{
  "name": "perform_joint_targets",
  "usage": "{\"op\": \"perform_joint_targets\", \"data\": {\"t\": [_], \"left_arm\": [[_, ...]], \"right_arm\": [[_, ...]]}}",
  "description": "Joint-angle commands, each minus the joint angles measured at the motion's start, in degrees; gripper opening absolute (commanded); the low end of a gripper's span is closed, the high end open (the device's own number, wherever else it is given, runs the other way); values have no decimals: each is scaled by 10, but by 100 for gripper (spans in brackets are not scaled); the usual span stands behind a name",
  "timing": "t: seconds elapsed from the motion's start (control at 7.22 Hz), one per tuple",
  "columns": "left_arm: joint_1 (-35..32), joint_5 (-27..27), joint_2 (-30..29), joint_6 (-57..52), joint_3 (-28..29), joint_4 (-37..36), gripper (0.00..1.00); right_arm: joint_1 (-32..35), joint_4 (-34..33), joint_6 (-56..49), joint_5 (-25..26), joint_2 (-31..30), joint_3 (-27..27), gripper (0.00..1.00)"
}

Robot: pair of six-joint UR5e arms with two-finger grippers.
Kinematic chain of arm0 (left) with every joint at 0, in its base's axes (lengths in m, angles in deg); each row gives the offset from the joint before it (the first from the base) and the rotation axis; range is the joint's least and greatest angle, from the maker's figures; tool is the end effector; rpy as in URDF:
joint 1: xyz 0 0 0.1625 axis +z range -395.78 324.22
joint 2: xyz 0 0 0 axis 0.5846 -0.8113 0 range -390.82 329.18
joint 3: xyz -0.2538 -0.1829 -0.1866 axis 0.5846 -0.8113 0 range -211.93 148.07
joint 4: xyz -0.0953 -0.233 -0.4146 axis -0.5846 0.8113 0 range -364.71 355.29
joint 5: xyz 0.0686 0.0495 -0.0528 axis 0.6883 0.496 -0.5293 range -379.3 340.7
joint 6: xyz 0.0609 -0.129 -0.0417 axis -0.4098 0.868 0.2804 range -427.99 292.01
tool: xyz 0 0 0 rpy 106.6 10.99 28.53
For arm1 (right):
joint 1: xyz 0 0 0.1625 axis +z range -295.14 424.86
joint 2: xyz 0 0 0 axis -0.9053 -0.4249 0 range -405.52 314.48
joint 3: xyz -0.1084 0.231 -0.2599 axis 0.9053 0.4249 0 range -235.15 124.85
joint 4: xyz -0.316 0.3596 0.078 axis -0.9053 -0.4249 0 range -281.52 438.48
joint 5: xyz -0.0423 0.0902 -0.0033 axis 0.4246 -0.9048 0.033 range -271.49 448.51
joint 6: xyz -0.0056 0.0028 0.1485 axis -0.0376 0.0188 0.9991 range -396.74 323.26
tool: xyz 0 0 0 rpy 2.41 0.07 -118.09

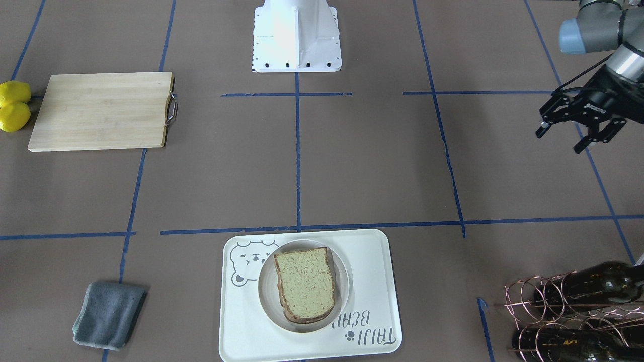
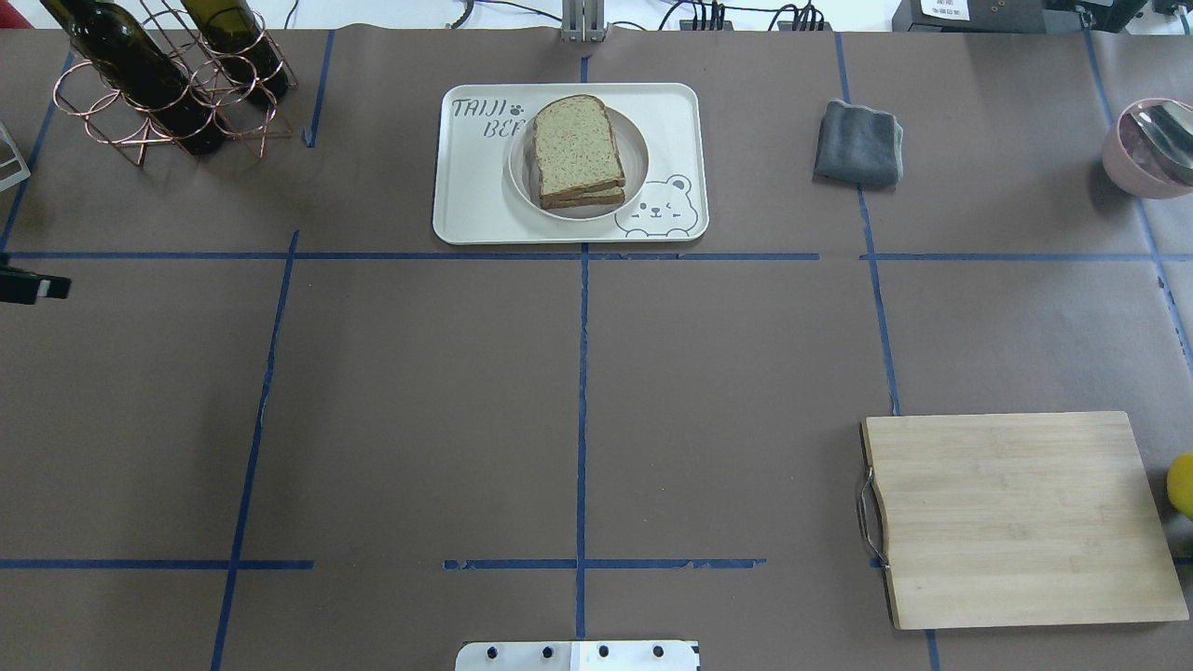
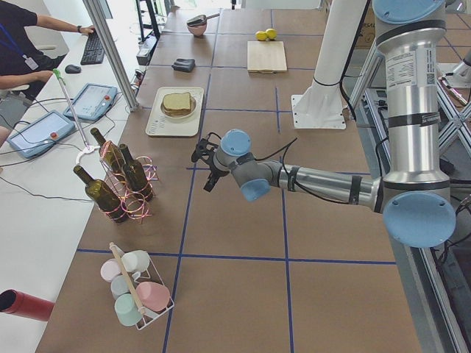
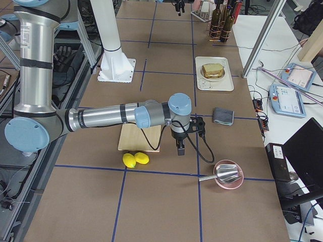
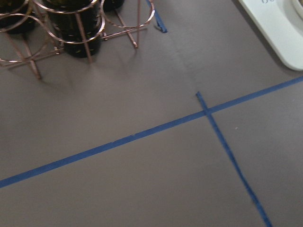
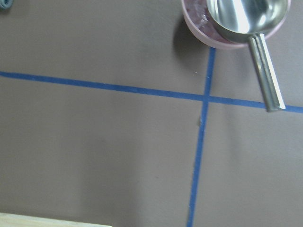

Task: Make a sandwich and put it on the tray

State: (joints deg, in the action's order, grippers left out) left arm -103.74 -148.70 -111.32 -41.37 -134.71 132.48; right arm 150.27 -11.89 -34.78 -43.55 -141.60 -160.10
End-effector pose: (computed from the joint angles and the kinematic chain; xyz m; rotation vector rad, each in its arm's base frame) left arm 0.1731 -0.5314 0.4913 0.5046 0.9314 0.2302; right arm -0.0094 -0.5381 0.5472 0.0996 -0.7397 -0.0981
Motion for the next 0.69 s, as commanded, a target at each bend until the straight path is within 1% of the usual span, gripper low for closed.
{"op": "perform_joint_targets", "data": {"t": [0.0,0.14,0.28,0.42,0.55], "left_arm": [[-123,-41,16,-215,-13,-182,100],[-163,-38,10,-310,-21,-301,100],[-195,-34,8,-384,-22,-394,100],[-228,-33,-15,-414,-28,-468,100],[-247,-32,-49,-416,-35,-546,100]], "right_arm": [[38,-105,-135,47,-6,0,100],[50,-107,-141,46,-18,-4,100],[49,-107,-140,44,-24,-10,100],[49,-107,-138,37,-25,-10,100],[49,-105,-130,37,-24,-9,100]]}}
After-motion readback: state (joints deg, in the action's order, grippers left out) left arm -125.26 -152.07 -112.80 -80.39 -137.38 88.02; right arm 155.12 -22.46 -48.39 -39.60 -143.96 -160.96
